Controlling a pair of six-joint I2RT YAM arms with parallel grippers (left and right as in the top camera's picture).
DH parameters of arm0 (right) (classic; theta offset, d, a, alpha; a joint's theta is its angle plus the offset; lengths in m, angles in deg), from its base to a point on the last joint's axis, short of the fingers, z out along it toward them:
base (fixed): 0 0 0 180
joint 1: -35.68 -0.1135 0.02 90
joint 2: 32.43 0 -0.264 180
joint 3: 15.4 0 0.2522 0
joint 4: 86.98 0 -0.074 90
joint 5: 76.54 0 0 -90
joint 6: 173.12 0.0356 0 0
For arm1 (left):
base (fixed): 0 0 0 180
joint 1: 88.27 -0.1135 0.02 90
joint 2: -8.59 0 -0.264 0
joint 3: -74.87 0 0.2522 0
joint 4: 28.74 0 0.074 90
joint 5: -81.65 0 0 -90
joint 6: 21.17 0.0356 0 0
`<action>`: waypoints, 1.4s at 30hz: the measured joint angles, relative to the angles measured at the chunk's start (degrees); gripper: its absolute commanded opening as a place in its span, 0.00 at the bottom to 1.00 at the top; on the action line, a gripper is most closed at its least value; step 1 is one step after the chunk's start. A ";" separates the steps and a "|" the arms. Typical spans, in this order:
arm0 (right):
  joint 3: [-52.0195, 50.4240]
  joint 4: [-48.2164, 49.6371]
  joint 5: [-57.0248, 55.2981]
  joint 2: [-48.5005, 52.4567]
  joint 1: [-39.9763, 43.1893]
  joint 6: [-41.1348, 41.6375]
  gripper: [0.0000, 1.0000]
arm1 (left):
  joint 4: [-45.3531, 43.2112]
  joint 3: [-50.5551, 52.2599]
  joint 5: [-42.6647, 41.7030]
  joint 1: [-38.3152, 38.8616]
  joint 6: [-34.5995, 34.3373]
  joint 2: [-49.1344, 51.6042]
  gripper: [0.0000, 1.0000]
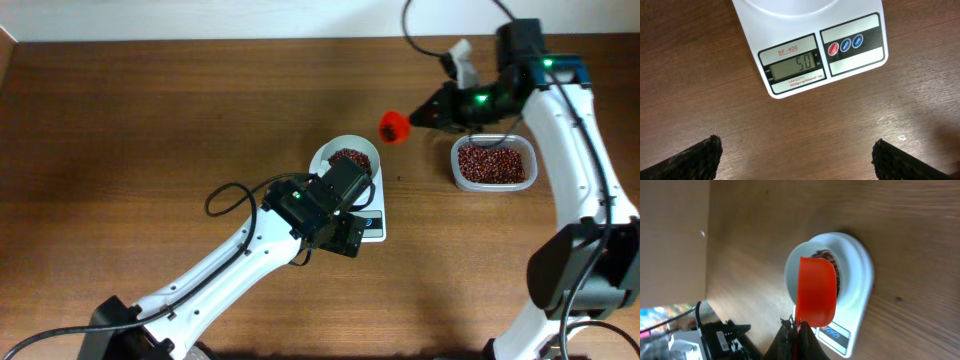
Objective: Scoop item into bowl and weigh 50g on scale
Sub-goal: 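Scoop a few more beans from the tub with the right gripper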
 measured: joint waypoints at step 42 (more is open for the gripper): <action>3.63 -1.79 -19.23 0.00 -18.58 -22.62 0.04 | -0.15 0.00 0.00 0.00 -0.02 0.00 0.99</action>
